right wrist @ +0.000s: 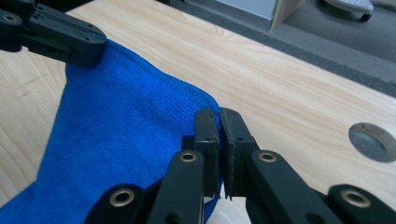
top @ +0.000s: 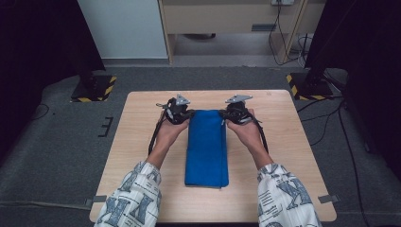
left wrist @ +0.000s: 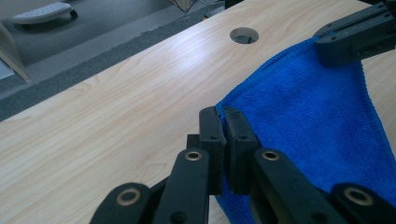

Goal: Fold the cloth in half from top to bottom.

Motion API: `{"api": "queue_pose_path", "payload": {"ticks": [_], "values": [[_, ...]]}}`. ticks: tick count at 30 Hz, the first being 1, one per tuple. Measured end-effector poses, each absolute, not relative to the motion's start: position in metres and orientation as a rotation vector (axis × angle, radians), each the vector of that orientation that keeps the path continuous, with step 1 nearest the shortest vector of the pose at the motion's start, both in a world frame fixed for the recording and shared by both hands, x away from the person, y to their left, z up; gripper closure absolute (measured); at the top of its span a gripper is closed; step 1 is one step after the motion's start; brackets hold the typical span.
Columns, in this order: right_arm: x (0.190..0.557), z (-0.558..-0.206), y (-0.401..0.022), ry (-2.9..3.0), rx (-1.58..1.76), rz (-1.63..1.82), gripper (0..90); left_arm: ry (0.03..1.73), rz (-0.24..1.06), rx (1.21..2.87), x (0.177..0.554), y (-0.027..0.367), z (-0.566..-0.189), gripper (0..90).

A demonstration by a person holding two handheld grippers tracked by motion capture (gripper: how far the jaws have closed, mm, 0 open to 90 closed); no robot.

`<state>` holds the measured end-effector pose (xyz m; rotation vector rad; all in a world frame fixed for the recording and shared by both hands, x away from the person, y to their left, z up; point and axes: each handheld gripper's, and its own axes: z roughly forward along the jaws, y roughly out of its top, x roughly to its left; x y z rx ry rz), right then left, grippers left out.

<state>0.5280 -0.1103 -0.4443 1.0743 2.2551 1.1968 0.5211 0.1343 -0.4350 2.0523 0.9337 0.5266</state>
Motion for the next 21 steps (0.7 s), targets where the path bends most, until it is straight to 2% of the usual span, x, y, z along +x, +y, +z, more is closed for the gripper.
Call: {"api": "queue_pose_path", "payload": {"ticks": [21], "values": [[0.531, -0.429, -0.113, 2.219, 1.056, 1.209, 86.7, 0.913, 0.549, 2.037, 0.525, 0.132, -0.42, 87.1]]}}
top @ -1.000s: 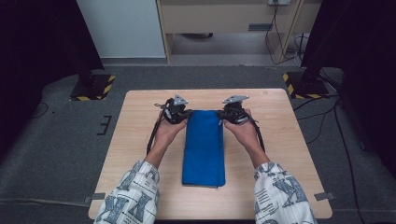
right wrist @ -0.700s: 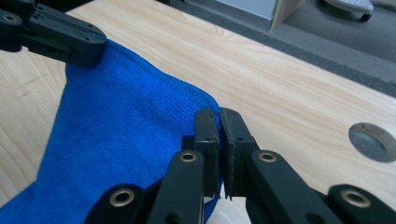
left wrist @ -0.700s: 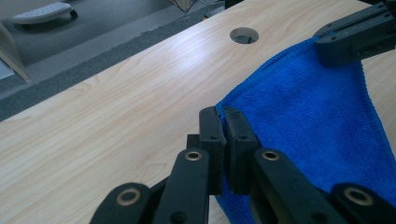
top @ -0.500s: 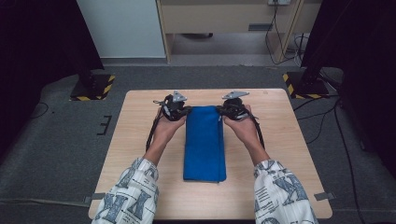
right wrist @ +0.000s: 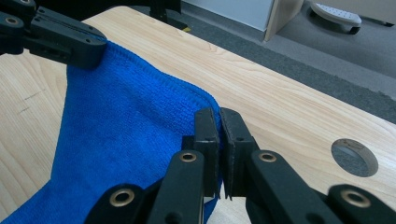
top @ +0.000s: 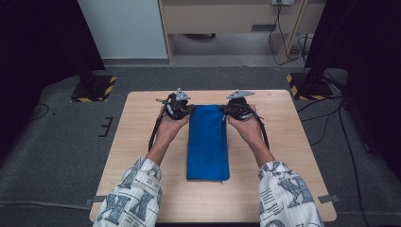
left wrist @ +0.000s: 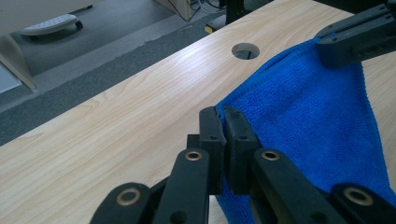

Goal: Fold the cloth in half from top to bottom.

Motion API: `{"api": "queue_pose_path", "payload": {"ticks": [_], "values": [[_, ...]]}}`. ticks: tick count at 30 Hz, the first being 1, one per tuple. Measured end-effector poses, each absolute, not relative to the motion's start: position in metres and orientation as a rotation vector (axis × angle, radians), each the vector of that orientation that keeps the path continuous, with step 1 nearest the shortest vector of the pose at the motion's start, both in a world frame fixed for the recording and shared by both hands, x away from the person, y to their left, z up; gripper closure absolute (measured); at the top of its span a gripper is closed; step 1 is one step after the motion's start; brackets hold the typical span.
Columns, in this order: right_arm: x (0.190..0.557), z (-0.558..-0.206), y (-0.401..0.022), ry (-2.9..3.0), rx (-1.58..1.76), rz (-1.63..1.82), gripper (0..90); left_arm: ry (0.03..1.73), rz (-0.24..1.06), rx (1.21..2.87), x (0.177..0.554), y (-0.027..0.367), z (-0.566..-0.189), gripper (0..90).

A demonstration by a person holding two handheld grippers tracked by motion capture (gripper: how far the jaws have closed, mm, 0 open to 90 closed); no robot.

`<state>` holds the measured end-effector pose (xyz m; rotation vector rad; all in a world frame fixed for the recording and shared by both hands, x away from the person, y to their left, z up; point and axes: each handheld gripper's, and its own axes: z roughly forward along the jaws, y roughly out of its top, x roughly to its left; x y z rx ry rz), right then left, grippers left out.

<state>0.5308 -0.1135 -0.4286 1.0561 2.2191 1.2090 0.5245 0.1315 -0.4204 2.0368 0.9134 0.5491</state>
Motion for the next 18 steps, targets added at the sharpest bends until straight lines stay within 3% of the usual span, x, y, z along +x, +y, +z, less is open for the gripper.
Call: {"api": "queue_pose_path", "payload": {"ticks": [18], "values": [[0.508, -0.437, -0.121, 2.238, 0.991, 1.219, 86.7, 0.864, 0.546, 2.063, 0.502, 0.13, -0.427, 87.0]]}}
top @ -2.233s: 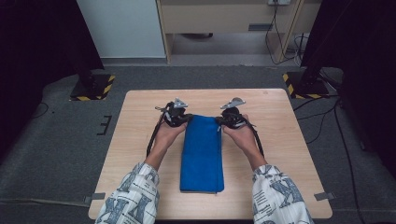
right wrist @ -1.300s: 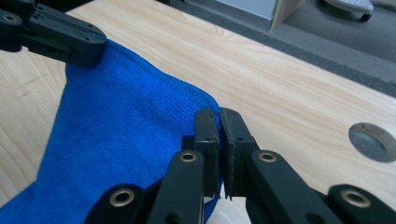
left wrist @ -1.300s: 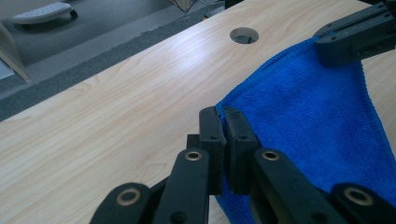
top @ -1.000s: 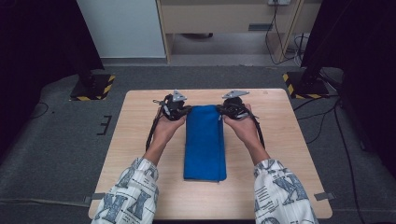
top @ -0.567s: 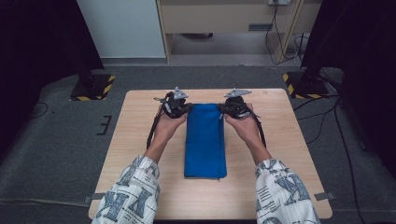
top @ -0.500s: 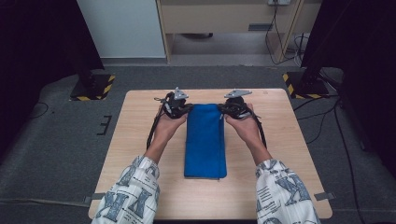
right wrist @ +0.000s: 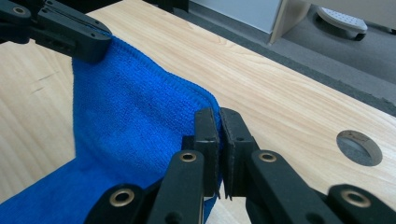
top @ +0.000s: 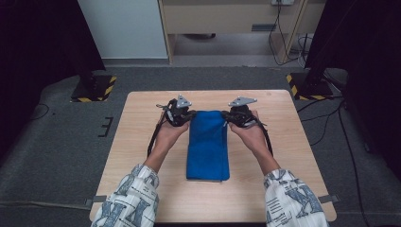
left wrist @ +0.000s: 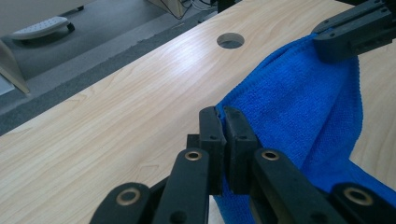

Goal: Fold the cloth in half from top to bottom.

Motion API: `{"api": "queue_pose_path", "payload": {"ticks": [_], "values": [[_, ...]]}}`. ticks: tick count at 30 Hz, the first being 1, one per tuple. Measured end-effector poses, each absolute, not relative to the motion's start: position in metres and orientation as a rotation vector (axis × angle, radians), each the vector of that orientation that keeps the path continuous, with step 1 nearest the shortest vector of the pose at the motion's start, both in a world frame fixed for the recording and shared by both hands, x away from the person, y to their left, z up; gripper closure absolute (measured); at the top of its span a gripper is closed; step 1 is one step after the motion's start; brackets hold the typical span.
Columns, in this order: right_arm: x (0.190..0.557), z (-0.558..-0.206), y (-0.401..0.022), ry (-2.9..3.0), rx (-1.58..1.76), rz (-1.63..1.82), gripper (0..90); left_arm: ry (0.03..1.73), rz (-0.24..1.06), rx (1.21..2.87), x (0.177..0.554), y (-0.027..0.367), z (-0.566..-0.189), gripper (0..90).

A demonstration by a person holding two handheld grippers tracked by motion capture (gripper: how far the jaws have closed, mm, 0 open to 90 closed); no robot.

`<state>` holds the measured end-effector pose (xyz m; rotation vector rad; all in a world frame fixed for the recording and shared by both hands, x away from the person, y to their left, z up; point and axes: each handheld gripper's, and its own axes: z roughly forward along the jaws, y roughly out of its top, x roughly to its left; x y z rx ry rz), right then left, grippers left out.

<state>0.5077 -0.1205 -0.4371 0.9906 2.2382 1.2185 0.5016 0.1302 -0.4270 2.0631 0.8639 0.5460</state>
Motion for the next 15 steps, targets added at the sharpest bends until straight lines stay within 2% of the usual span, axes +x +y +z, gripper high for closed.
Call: {"api": "queue_pose_path", "payload": {"ticks": [15], "values": [[0.476, -0.446, -0.121, 2.283, 0.903, 1.239, 86.6, 0.83, 0.53, 2.091, 0.472, 0.136, -0.432, 87.0]]}}
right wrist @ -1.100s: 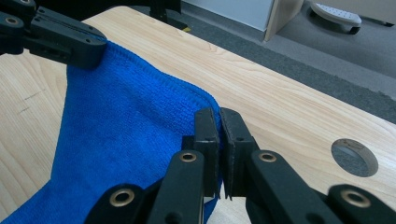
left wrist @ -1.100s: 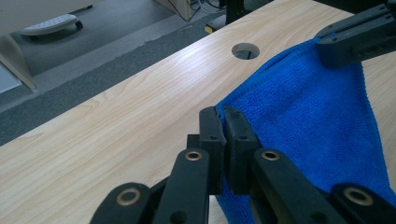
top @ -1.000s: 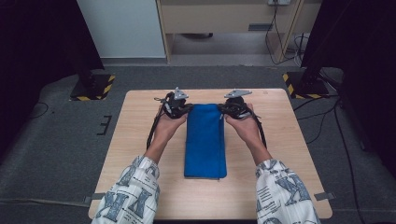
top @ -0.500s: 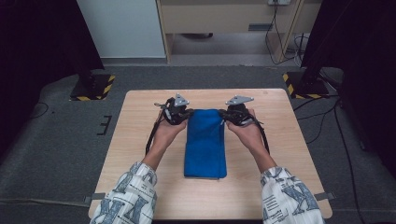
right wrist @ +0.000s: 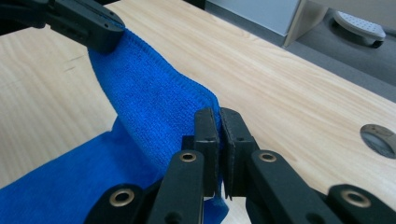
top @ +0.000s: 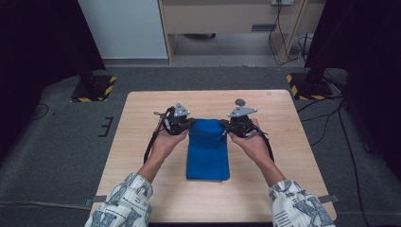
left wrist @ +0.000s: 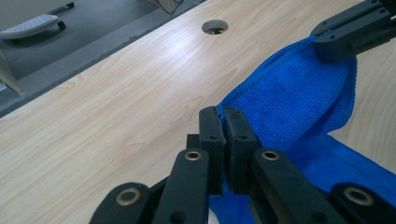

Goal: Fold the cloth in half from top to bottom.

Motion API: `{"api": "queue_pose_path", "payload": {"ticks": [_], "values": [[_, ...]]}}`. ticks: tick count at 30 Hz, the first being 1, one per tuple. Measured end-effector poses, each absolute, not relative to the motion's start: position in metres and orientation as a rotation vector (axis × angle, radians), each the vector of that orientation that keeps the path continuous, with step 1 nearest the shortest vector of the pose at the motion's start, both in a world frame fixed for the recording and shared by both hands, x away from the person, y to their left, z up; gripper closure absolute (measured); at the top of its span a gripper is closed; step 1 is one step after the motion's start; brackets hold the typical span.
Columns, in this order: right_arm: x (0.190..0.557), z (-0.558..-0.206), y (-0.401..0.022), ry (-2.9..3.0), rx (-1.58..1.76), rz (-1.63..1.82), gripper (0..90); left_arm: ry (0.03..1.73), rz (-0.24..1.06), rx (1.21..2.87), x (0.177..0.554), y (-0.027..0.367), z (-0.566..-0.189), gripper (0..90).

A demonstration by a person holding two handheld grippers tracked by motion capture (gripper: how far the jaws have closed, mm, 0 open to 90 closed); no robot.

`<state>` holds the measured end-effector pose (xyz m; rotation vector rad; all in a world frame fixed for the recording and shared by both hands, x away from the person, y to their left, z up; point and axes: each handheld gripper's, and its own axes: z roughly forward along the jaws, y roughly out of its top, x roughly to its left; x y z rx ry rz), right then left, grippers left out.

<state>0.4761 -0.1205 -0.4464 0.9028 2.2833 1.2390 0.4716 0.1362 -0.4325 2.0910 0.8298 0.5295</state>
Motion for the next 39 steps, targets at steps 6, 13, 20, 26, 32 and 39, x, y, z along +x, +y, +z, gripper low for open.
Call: {"api": "queue_pose_path", "payload": {"ticks": [6, 13, 20, 26, 32, 39], "values": [[0.463, -0.454, -0.123, 2.302, 0.882, 1.241, 86.6, 0.807, 0.523, 2.096, 0.457, 0.134, -0.439, 86.8], [0.451, -0.46, -0.124, 2.322, 0.866, 1.246, 86.6, 0.798, 0.497, 2.088, 0.448, 0.135, -0.442, 86.8], [0.438, -0.471, -0.125, 2.342, 0.848, 1.25, 86.6, 0.779, 0.462, 2.108, 0.434, 0.136, -0.45, 86.8], [0.431, -0.476, -0.126, 2.351, 0.847, 1.257, 86.6, 0.793, 0.441, 2.1, 0.429, 0.14, -0.458, 86.6], [0.426, -0.477, -0.125, 2.359, 0.836, 1.264, 86.5, 0.794, 0.42, 2.085, 0.422, 0.142, -0.46, 86.6], [0.42, -0.479, -0.127, 2.368, 0.834, 1.272, 86.5, 0.789, 0.4, 2.079, 0.415, 0.143, -0.464, 86.4]]}}
